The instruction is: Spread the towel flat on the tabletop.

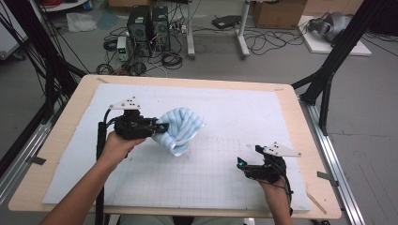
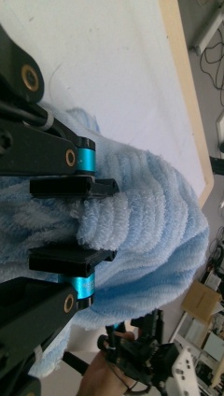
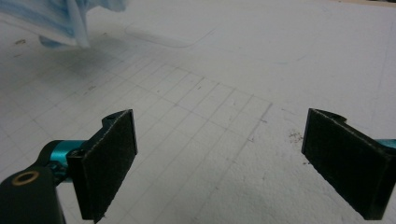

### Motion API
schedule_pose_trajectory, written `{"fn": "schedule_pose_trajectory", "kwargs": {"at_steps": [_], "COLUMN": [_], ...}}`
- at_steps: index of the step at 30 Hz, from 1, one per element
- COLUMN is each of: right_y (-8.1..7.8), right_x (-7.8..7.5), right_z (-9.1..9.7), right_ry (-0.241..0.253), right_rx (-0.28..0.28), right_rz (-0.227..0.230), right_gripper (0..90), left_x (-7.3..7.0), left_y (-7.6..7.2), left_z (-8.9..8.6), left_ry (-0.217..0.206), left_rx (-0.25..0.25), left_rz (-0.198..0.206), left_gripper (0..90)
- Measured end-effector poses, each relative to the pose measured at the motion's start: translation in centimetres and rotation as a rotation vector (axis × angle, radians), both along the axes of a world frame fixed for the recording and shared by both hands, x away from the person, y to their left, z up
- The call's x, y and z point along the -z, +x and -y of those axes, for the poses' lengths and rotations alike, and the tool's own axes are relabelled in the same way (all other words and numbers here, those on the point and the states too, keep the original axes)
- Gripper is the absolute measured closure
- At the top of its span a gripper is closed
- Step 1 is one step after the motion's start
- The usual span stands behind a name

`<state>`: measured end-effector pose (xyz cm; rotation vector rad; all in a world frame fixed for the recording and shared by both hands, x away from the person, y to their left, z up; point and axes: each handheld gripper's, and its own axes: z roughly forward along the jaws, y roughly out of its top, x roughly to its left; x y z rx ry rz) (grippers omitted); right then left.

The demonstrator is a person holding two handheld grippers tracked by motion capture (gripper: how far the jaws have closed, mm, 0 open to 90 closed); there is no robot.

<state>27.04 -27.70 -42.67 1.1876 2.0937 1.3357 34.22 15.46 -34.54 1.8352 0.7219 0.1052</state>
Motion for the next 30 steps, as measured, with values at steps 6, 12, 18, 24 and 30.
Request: {"fn": "schedule_pose_trajectory", "kwargs": {"at_steps": [6, 12, 18, 24, 30], "right_y": [0.2, 0.6, 1.2, 2.3, 3.5], "right_x": [-0.3, -0.1, -0.1, -0.7, -1.4], "right_z": [-1.0, -3.0, -4.3, -5.8, -8.3], "right_ry": [0.026, -0.004, 0.005, 0.053, 0.011], "right_rx": [-0.028, -0.079, -0.113, -0.138, -0.173], "right_rz": [0.0, -0.026, -0.038, -0.038, -0.002], "right_gripper": [9.4, 9.5, 9.6, 15.2, 15.1], "left_x": [2.7, 4.6, 4.6, 4.4, 5.7], "left_y": [-0.2, 0.6, 1.2, 0.1, -1.1], "left_z": [1.0, 1.4, 0.2, -2.2, -4.3], "left_ry": [0.029, 0.068, 0.022, -0.011, 0.008], "left_rx": [0.007, -0.092, -0.175, -0.18, -0.237], "left_rz": [-0.011, 0.028, 0.067, 0.15, 0.254], "left_gripper": [67.7, 48.0, 33.5, 28.0, 22.3]}}
